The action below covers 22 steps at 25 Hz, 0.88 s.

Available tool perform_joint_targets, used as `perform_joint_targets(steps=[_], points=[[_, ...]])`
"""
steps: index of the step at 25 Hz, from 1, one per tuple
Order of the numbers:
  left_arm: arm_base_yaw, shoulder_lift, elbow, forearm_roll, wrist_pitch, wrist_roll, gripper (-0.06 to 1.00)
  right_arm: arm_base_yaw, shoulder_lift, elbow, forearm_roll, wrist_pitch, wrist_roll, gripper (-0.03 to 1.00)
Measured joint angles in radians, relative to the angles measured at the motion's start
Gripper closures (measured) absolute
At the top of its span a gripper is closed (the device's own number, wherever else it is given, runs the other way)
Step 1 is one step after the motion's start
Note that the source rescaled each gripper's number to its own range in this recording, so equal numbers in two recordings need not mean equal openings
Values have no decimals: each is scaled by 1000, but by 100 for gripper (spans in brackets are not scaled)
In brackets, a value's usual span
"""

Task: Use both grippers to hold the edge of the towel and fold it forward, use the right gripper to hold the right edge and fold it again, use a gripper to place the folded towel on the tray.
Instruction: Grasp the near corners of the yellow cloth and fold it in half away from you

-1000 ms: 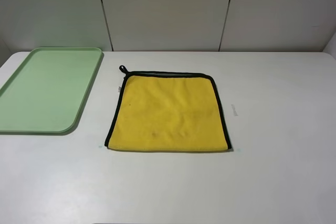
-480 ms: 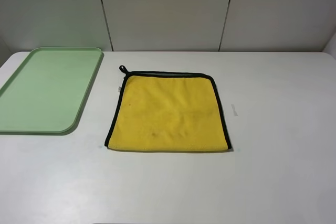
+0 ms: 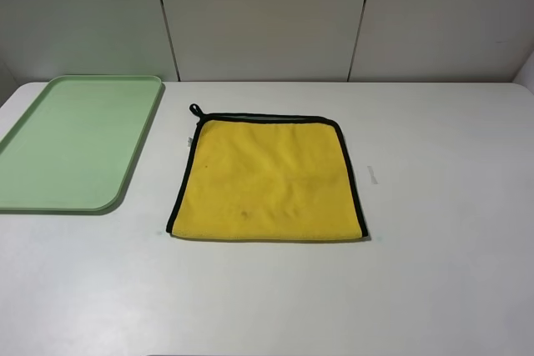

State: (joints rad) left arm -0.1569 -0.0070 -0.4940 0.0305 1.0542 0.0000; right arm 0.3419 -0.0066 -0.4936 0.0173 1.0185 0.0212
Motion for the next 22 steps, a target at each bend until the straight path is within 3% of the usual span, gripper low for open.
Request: perform_joint_targets(steps=[22], points=[[0,0,0,1,0,0,-5,0,0,0,0,0,0,-3]])
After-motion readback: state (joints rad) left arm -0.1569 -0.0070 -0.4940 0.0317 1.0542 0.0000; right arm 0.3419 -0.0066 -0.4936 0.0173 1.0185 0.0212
